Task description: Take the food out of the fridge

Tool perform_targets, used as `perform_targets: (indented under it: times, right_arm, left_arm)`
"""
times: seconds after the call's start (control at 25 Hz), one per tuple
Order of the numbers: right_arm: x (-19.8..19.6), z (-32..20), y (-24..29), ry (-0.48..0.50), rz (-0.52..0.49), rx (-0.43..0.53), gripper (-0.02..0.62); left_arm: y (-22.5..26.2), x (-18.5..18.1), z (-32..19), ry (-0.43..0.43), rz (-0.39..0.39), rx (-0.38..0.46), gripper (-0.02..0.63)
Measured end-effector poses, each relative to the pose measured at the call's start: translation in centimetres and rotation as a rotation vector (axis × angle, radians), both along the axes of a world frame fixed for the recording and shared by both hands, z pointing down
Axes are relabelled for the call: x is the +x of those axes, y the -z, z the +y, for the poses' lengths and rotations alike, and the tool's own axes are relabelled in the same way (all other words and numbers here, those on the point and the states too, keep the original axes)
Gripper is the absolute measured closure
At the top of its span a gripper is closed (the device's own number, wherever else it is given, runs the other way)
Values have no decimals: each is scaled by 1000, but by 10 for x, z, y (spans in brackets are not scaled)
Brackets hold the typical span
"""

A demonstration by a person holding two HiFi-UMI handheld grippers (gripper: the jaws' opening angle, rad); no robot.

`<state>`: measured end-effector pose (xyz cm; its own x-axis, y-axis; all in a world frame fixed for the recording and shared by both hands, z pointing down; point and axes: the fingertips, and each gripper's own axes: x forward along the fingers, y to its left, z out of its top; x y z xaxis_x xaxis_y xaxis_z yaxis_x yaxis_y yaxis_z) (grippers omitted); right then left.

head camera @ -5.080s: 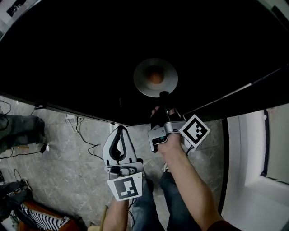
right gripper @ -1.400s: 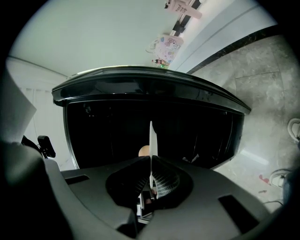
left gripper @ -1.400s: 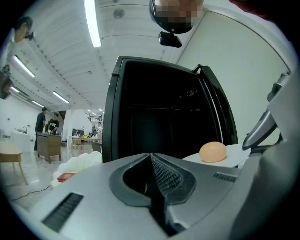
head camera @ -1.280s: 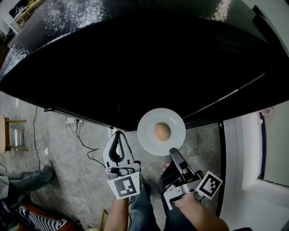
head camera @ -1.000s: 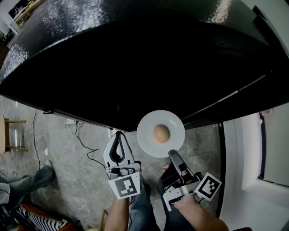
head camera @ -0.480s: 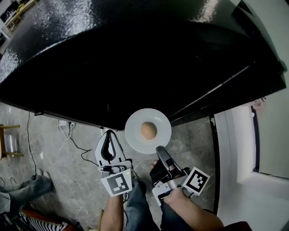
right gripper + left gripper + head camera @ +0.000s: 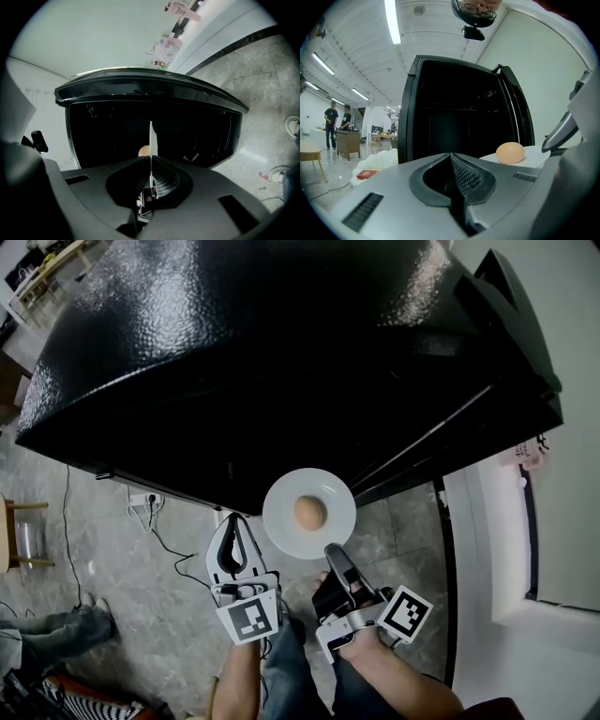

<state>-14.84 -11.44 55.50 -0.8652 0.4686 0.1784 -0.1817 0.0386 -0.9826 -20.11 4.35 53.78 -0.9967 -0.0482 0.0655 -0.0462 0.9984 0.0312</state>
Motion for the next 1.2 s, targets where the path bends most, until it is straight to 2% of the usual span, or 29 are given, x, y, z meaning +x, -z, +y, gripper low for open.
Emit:
perform_targets:
  times: [0.68,1.2]
  right_arm:
    - [14,0,51,7,3,-21,566]
    - [23,5,116,36,-23,-15,566]
  left_arm:
    - [51,7,-2,5,-19,16,592]
    - [108,24,1,7,-23,18,592]
